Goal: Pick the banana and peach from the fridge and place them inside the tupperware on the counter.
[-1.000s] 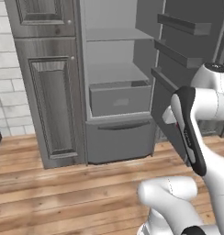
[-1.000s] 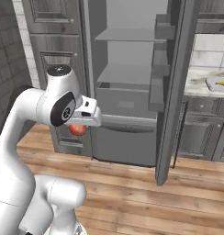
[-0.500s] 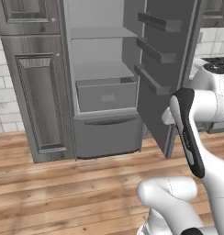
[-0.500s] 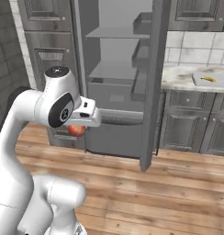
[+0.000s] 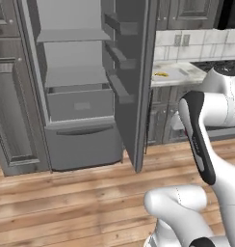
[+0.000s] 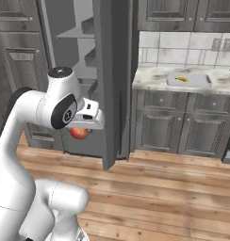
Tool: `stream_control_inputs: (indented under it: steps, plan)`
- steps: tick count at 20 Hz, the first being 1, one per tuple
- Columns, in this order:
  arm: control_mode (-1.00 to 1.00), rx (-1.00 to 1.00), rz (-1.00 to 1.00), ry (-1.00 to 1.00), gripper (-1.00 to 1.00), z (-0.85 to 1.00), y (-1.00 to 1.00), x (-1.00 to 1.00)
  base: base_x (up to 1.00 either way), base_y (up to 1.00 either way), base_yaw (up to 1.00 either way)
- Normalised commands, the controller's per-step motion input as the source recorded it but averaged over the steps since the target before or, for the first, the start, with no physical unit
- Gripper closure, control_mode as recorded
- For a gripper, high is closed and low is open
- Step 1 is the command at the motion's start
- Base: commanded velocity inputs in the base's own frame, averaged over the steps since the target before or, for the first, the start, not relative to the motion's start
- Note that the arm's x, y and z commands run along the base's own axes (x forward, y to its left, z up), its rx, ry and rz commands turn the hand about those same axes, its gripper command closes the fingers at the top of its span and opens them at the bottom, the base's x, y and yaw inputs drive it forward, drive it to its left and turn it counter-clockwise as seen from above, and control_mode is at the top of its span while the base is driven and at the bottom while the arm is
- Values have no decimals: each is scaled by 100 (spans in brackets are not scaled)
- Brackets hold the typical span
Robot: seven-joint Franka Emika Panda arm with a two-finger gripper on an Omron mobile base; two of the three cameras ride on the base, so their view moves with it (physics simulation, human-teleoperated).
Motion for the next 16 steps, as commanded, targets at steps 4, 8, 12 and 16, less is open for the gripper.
stream_control_inputs:
  steps: [4, 8, 12, 16]
  plan:
    - [100, 0, 0, 0, 100, 0, 0, 0, 0, -89, -1]
    - [100, 0, 0, 0, 100, 0, 0, 0, 2, -85, 0]
    - [100, 0, 0, 0, 100, 0, 0, 0, 23, -75, 0]
    - [100, 0, 0, 0, 100, 0, 0, 0, 57, -59, 0]
